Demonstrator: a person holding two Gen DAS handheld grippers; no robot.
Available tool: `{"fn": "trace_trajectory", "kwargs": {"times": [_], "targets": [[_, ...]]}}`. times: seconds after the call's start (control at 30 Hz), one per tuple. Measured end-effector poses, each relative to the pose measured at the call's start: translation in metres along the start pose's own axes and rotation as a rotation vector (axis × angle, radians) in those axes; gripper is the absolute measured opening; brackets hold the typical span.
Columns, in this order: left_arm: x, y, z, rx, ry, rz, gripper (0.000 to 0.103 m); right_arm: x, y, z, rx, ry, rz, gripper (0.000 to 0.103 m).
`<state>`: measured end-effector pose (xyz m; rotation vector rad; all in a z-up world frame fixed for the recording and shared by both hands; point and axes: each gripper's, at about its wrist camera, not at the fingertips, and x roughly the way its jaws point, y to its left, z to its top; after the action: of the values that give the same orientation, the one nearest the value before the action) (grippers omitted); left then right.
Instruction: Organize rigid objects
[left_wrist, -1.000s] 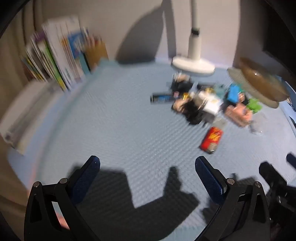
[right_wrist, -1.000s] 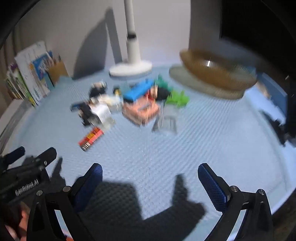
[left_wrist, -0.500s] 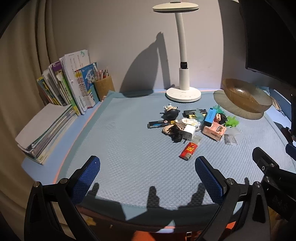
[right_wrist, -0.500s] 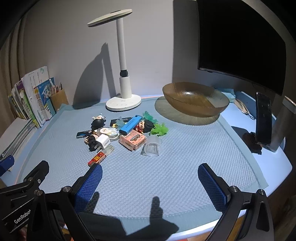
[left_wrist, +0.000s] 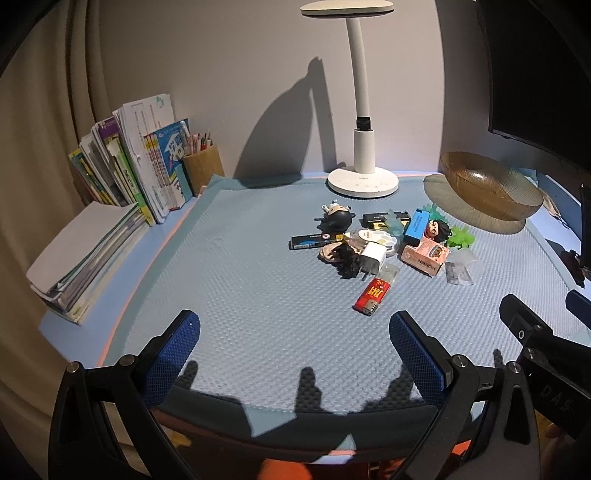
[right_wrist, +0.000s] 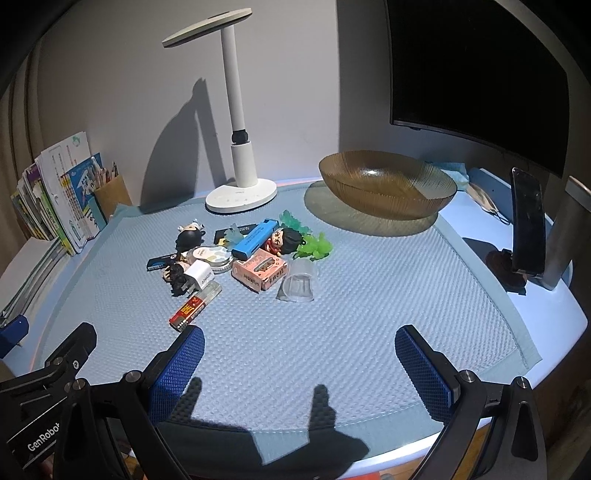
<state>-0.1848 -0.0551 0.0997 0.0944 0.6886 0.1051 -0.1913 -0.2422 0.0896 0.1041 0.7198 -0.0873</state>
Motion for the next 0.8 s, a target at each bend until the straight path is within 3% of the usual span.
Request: {"fn": "trace_trajectory", "kwargs": {"times": [0.43, 0.8], "targets": [[0.032, 0.047, 0.000, -0.123, 0.062, -0.055, 0.102, 0.013, 0.004, 0.001, -0.004, 0.023, 0.005, 0.103], [0.053, 0.037, -0.004, -0.083, 0.097, -0.192, 0.102, 0.027, 0.011, 0.003, -0.055, 0.036, -0.028, 0.103]]}}
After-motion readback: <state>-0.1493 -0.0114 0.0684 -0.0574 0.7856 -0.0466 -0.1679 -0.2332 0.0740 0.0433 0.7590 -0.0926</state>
